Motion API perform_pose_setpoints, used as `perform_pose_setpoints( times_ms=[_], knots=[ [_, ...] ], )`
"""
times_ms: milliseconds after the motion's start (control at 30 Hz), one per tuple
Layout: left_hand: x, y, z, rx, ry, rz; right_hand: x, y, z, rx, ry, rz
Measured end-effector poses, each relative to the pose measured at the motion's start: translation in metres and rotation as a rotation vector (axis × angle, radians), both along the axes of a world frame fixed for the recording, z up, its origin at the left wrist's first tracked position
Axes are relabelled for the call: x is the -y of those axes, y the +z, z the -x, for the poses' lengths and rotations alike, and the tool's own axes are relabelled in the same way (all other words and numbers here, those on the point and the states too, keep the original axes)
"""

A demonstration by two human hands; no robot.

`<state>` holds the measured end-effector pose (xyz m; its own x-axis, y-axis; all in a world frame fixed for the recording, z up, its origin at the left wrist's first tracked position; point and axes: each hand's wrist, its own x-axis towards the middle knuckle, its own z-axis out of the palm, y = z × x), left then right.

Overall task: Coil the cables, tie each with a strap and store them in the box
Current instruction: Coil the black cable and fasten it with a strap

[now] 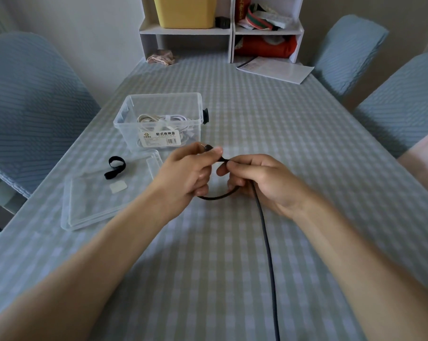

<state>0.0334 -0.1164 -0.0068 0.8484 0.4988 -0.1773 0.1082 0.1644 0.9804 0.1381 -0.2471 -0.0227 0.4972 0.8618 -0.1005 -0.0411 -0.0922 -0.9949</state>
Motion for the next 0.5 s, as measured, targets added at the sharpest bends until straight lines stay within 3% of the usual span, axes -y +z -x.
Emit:
perform_pose_setpoints(
  times_ms=[100,267,400,500],
  knots=[
    [-0.0008,0.0015,-0.003,0.049,0.07,0.224,0.0035,0.0,0.0006,-0.225,0.053,-0.073],
    [-0.0028,0.0015,-0.0015,0.069,0.096,0.286,0.0002,0.0041,0.0031,-0.208,0.002,-0.095],
    [-0.0043,0.0014,-0.0001,0.088,-0.047,0.204,-0.0042,0.0039,0.001,-0.191,-0.21,-0.145],
    [-0.0065,0.0049,0.0025,0.024,-0.122,0.023,-0.0017,0.0019,-0.0028,0.071,-0.202,-0.085]
  ],
)
